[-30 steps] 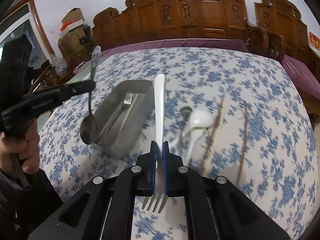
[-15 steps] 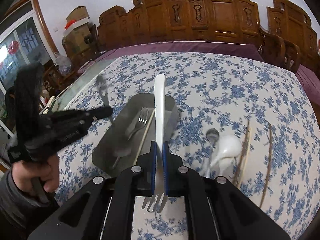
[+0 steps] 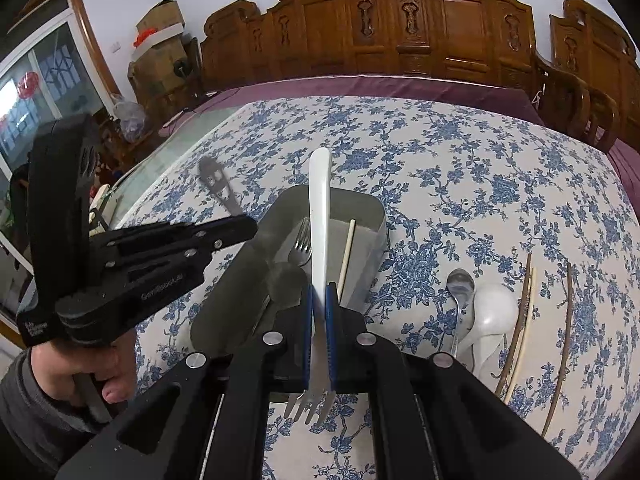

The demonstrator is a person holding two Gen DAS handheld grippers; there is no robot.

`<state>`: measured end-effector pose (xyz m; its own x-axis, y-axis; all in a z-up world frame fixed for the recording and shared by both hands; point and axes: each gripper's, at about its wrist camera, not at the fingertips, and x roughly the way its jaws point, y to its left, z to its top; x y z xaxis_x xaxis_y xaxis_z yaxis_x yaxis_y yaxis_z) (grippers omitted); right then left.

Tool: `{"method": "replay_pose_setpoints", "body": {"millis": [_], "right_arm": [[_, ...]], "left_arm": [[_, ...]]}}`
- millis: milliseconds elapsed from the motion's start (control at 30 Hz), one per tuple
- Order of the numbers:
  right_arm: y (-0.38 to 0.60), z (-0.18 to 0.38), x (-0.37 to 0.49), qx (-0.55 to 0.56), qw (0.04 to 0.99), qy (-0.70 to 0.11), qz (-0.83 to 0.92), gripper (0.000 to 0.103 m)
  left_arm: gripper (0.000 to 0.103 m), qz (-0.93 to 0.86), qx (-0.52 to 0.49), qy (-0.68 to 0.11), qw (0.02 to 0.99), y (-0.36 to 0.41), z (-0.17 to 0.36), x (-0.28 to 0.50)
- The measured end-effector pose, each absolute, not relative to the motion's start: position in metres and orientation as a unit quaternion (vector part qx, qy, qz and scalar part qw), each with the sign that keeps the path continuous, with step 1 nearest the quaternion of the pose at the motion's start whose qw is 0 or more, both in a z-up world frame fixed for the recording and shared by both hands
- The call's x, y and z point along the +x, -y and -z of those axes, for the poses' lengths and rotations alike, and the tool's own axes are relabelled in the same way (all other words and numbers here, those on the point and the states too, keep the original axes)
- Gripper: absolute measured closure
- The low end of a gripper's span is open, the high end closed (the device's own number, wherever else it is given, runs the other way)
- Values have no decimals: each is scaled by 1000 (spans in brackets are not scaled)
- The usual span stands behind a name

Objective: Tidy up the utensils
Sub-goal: 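Carry the steel spoon into the grey tray and open the left tool, then lower the white plastic fork into the tray and open the right tool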

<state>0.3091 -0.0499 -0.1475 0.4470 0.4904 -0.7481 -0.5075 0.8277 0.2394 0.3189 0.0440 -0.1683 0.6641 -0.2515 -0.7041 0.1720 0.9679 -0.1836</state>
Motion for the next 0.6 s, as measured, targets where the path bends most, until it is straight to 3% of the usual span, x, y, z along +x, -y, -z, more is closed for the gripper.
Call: {"method": "replay_pose_setpoints", "body": {"millis": [600], "right_arm": [[61, 154, 312, -14, 851, -444, -280, 95]], "left_arm": [[102, 179, -68, -450, 872, -53, 158, 319]]}}
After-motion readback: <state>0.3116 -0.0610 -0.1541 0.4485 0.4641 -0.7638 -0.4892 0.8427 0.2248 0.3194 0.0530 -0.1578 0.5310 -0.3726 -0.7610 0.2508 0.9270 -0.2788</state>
